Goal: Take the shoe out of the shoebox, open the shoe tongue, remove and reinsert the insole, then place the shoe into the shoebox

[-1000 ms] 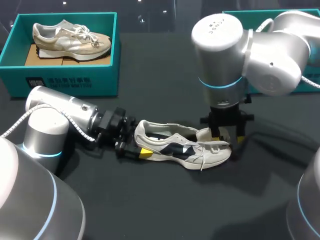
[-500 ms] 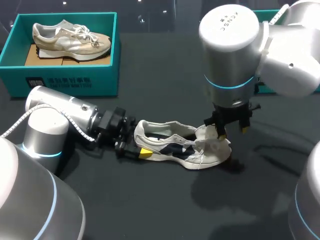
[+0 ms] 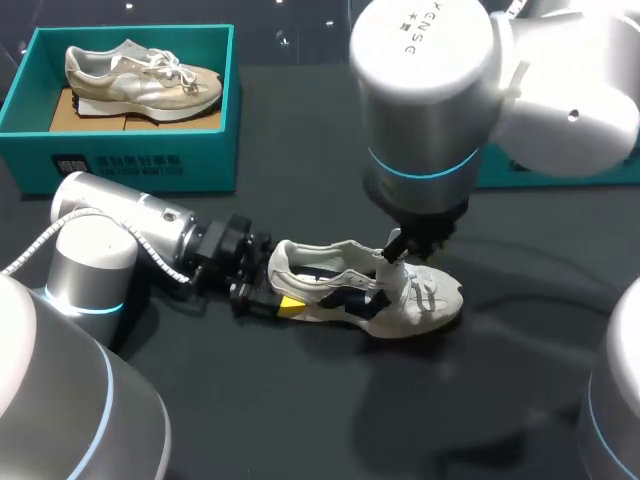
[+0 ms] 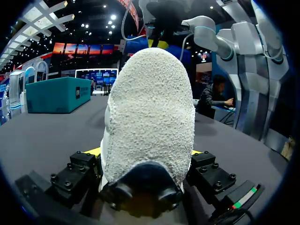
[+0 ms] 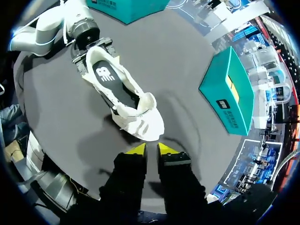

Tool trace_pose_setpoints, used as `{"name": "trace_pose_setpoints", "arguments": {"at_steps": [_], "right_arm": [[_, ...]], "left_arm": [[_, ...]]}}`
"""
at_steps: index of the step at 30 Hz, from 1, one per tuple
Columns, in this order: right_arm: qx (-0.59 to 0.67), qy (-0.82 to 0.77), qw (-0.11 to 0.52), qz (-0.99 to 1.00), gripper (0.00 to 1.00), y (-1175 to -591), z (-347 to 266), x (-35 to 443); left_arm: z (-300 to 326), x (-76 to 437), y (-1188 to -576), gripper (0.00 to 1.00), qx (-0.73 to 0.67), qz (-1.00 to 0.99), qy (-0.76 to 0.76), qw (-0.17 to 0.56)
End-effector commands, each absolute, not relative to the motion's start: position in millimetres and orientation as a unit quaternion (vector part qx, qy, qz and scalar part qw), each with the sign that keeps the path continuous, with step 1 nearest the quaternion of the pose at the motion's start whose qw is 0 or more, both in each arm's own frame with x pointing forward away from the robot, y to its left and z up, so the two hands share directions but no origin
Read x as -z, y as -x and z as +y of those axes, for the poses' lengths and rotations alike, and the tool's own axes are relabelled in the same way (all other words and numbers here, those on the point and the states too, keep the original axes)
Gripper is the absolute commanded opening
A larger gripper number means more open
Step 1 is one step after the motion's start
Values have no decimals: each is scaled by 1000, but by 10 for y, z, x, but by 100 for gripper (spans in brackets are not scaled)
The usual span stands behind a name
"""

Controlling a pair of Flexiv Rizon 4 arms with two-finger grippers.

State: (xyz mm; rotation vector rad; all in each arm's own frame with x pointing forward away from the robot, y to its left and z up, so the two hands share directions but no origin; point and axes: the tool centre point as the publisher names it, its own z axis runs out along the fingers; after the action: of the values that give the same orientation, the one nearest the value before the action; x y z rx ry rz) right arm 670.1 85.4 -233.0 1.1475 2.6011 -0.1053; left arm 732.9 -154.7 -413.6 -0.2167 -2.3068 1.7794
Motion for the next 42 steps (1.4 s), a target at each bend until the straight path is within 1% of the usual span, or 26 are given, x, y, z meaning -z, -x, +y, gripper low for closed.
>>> {"name": "trace_pose_setpoints", "arguments": {"at_steps": [1,2,3,13,17,22,27,32,33,42], "right_arm": [[33,-190,116,974,0,-6702,1177,2347],[13,-155,87,984,0,-6660,1228,2337],[24,-161,72,984,0,-6665,1275,2339],[24,-161,72,984,0,-6665,1275,2339],[43,-35,80,995,0,-6579,1607,2431],[40,13,72,997,0,-6597,1833,2557],[31,25,68,997,0,-6706,1958,2622],[15,20,73,997,0,-6819,2062,2562],[30,-11,75,997,0,-6833,2060,2550],[30,-11,75,997,0,-6833,2060,2550]], "left_arm": [[-1540,4169,-7350,0,-605,-785,73,110],[-1540,4169,-7350,0,-605,-785,73,110],[-1540,4169,-7350,0,-605,-785,73,110],[-1540,4169,-7350,0,-605,-785,73,110],[-1540,4169,-7350,0,-605,-785,73,110],[-1540,4169,-7350,0,-605,-785,73,110],[-1540,4169,-7350,0,-605,-785,73,110],[-1540,4169,-7350,0,-605,-785,73,110],[-1540,4169,-7350,0,-605,-785,73,110],[-1540,4169,-7350,0,-605,-785,73,110]]}}
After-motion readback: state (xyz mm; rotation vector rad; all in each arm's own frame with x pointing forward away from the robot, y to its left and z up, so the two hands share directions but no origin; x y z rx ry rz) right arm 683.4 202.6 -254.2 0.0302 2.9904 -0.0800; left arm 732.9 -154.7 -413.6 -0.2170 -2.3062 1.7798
